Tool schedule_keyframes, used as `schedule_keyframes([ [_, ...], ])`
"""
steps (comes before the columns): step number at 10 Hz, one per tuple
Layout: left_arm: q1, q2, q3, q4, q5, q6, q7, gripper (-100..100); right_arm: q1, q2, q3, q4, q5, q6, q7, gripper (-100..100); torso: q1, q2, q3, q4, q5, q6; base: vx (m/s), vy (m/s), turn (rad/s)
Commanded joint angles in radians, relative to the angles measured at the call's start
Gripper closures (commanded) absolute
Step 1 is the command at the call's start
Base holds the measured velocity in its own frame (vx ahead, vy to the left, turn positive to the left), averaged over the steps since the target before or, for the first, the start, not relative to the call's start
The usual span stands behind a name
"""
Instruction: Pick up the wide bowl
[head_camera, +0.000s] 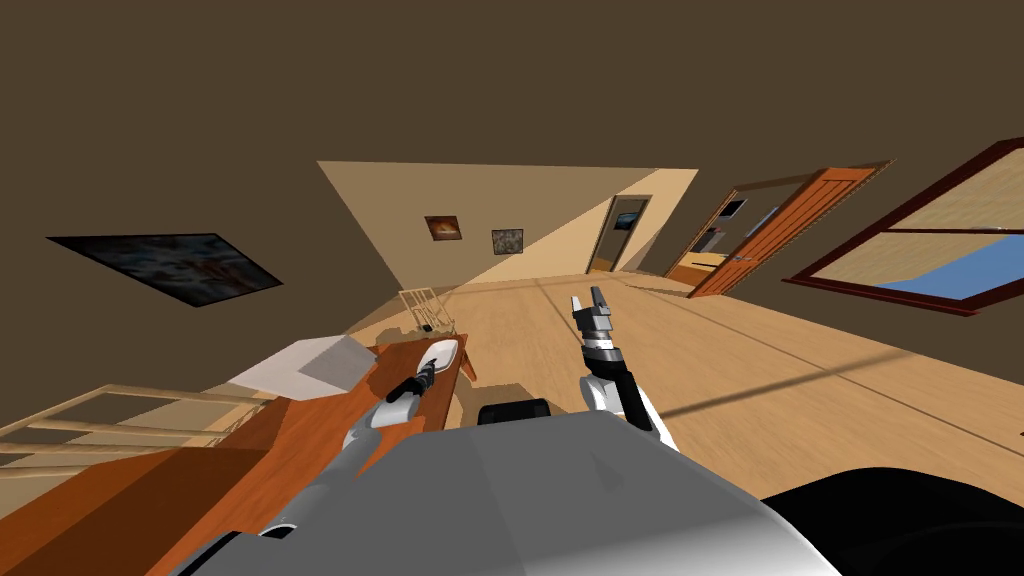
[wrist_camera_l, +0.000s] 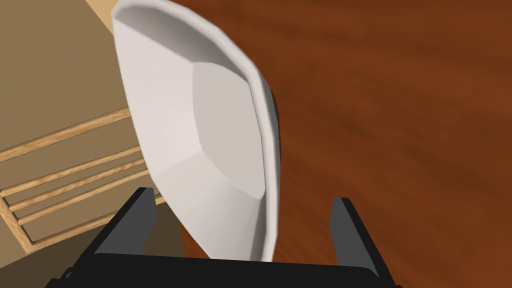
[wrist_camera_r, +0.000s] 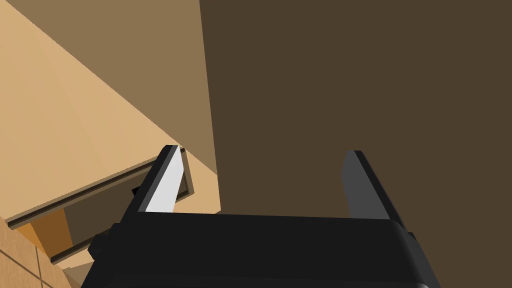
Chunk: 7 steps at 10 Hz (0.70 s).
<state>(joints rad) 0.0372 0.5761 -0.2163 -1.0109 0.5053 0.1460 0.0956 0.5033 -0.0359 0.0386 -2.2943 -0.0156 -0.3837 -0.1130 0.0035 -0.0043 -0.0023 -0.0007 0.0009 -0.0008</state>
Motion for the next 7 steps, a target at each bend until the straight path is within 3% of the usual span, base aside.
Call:
schedule_keyframes([
  [1, 0.0, 0.0, 0.0, 0.0, 0.0, 0.0, 0.0, -100, 0.0, 0.0, 0.0, 0.0, 0.0, 0.0, 0.0, 0, 0.0, 0.0, 0.0, 0.0, 0.0, 0.0, 0.026, 0.028, -0.014],
  [2, 0.0, -0.002, 0.001, 0.002, -0.002, -0.003, -0.001, 100, 0.0, 0.0, 0.0, 0.0, 0.0, 0.0, 0.0, 0, -0.001, 0.001, 0.001, 0.0, 0.0, 0.0, 0.004, 0.005, 0.001],
  [6, 0.0, -0.002, 0.001, 0.002, -0.001, -0.002, 0.0, 100, 0.0, 0.0, 0.0, 0.0, 0.0, 0.0, 0.0, 0, -0.004, 0.004, 0.002, 0.001, -0.001, 0.0, 0.0, 0.0, 0.0],
  [7, 0.0, -0.002, 0.001, 0.002, -0.001, -0.001, 0.0, 0, 0.0, 0.0, 0.0, 0.0, 0.0, 0.0, 0.0, 0, -0.004, 0.004, 0.002, 0.001, -0.001, 0.0, 0.0, 0.0, 0.0],
])
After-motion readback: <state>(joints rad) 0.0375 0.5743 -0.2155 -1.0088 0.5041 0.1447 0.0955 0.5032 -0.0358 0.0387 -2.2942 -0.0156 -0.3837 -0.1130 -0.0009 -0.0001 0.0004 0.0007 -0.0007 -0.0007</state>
